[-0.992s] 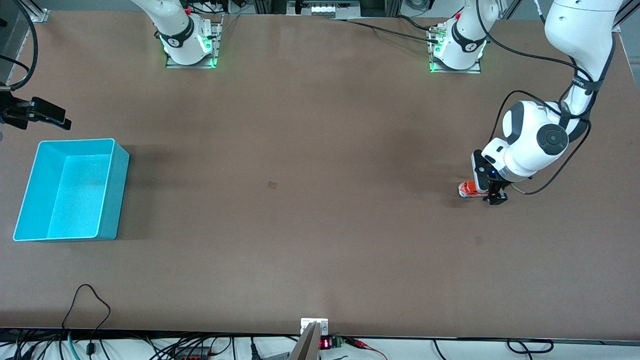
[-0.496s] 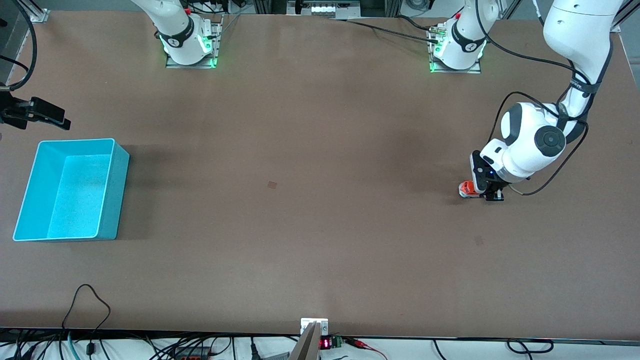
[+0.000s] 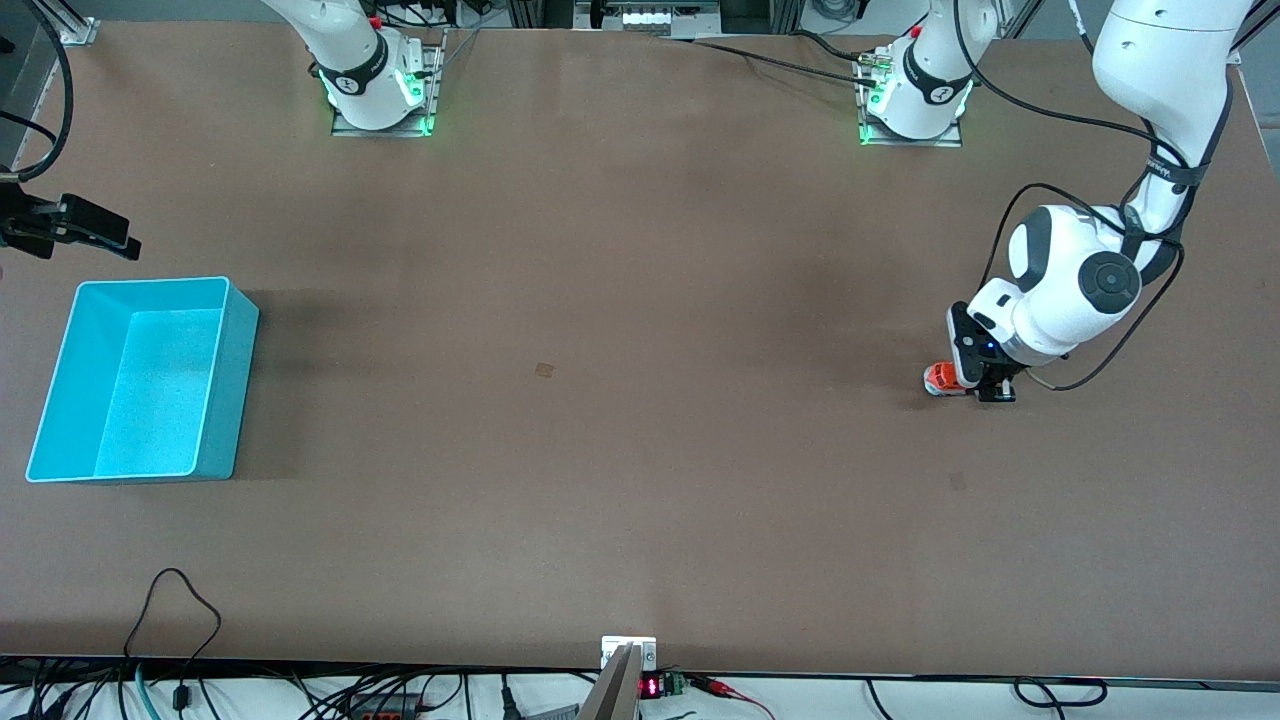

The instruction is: Wind up bus and store in blue box

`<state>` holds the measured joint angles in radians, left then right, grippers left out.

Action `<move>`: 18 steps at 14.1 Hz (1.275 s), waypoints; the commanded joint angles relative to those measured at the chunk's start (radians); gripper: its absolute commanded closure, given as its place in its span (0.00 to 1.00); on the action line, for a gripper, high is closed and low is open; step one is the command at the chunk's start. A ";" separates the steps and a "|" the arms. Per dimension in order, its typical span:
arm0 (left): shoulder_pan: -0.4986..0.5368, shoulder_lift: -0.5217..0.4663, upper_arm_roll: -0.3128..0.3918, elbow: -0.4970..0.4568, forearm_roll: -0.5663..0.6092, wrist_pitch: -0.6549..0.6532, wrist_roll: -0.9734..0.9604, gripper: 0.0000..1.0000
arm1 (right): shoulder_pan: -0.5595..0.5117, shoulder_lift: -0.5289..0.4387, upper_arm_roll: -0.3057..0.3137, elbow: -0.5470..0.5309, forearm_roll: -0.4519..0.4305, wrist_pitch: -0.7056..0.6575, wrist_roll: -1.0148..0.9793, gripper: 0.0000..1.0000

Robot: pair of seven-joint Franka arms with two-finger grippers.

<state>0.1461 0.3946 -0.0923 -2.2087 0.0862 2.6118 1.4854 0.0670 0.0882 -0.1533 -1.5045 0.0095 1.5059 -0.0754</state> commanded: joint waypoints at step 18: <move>0.340 0.182 -0.007 0.175 0.017 -0.036 0.349 0.00 | -0.006 0.002 0.001 0.010 0.009 -0.001 0.013 0.00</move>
<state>0.4730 0.5041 -0.0920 -2.0773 0.0862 2.5809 1.8138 0.0668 0.0881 -0.1540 -1.5045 0.0095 1.5060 -0.0753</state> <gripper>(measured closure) 0.388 0.000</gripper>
